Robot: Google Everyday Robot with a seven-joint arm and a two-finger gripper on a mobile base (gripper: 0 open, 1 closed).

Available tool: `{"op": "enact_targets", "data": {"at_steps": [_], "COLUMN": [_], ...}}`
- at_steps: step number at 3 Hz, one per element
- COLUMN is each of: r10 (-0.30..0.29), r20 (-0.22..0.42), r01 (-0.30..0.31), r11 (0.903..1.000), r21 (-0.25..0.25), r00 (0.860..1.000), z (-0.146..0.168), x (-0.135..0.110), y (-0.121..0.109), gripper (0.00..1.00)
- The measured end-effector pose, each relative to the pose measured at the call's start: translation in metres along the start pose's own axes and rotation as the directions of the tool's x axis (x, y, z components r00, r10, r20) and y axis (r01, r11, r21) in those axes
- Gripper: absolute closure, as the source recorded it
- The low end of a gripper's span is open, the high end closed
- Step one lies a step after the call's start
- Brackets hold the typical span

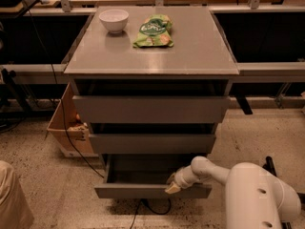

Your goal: Open bottom drawer

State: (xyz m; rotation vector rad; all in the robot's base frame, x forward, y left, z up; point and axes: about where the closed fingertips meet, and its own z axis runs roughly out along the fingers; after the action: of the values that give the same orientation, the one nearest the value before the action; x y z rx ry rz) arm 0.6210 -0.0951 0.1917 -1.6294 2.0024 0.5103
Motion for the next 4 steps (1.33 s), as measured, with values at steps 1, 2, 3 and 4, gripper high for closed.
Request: {"op": "enact_targets", "data": {"at_steps": [1, 2, 3, 4], "r10": [0.000, 0.005, 0.007, 0.034], "r20": [0.000, 0.003, 0.004, 0.002], "r01": [0.000, -0.005, -0.007, -0.034], "r11": [1.0000, 0.9998, 0.9996, 0.9897], "r21": [0.000, -0.021, -0.026, -0.139], "r00": [1.000, 1.000, 1.000, 0.999], "z": [-0.001, -0.003, -0.003, 0.000], "x": [0.001, -0.001, -0.001, -0.010], "y": [0.006, 0.023, 0.025, 0.081], "gripper": [1.00, 0.89, 0.65, 0.62]}}
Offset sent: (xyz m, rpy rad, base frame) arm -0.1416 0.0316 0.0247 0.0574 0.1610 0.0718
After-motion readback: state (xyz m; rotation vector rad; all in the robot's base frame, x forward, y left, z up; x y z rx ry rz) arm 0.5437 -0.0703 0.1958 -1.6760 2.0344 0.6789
